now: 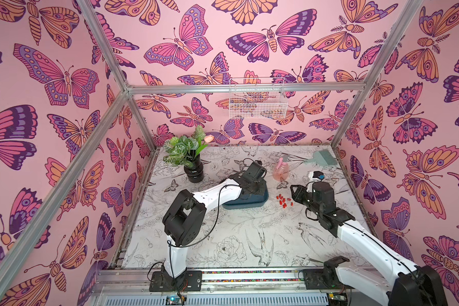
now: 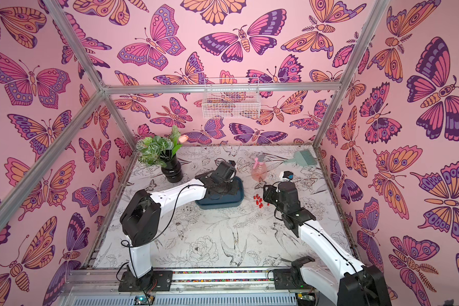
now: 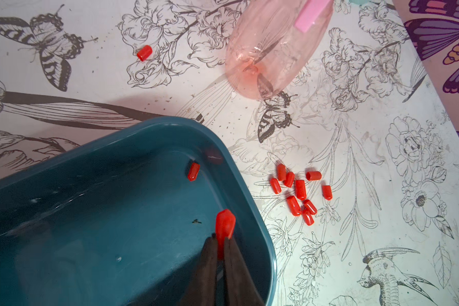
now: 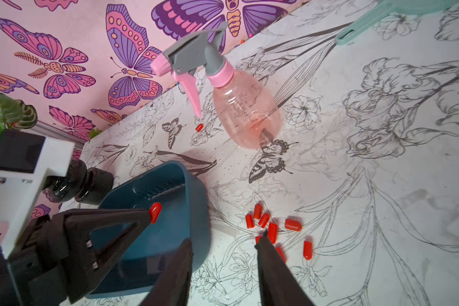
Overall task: Take the screw protection sleeves out of the storage box
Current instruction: Pick up the screw protection sleeve from the storage box, then place the screw protection sleeve at the center of the board.
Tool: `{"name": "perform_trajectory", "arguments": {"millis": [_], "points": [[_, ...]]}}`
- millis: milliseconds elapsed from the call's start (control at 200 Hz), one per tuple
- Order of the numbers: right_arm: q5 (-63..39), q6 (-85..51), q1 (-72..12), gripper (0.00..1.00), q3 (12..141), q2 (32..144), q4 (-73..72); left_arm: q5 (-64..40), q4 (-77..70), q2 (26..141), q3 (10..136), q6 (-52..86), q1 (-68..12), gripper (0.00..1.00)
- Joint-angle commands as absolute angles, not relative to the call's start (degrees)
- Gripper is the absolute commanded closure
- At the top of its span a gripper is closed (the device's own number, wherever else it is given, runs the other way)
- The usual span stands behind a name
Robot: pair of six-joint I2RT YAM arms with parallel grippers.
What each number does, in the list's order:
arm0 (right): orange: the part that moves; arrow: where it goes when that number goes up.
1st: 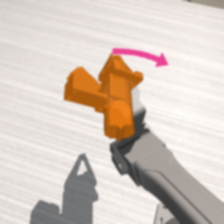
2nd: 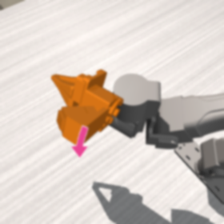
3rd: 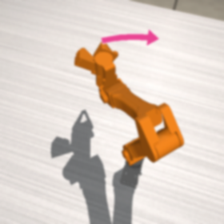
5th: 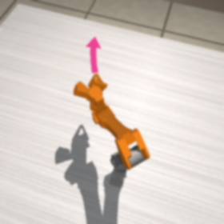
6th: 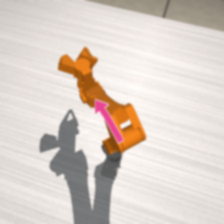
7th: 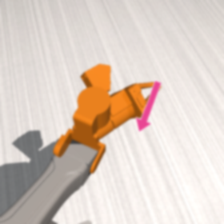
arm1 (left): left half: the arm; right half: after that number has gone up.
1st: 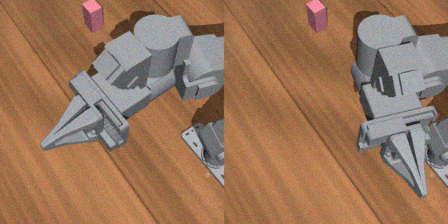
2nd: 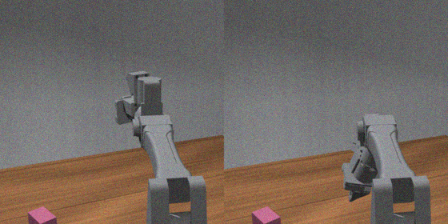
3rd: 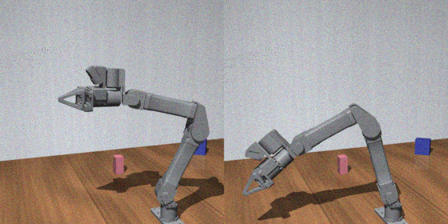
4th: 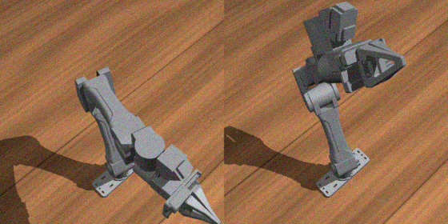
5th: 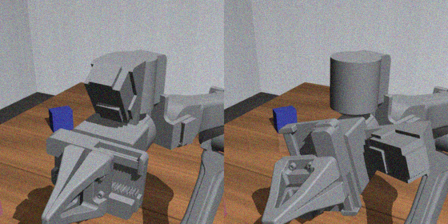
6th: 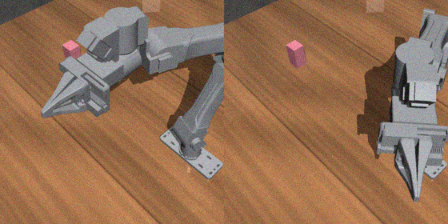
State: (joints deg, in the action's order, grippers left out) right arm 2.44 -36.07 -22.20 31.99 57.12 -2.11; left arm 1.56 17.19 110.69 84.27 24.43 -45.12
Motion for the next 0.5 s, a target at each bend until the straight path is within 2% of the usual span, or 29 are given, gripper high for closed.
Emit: {"name": "perform_trajectory", "arguments": {"millis": [0,295,491], "points": [[7.0,-36.3,-21.9,0.56,30.7,54.3,-1.5,3.9,14.8,108.0,82.9,22.4,-46.0,0.88],[12.0,-36.9,-21.1,0.57,27.7,48.7,-1.0,1.6,14.1,111.5,87.3,22.0,-47.9,0.87],[11.4,-37.8,-19.6,0.57,27.2,49.6,-1.4,0.0,14.2,114.3,90.0,22.0,-49.0,0.87]]}}
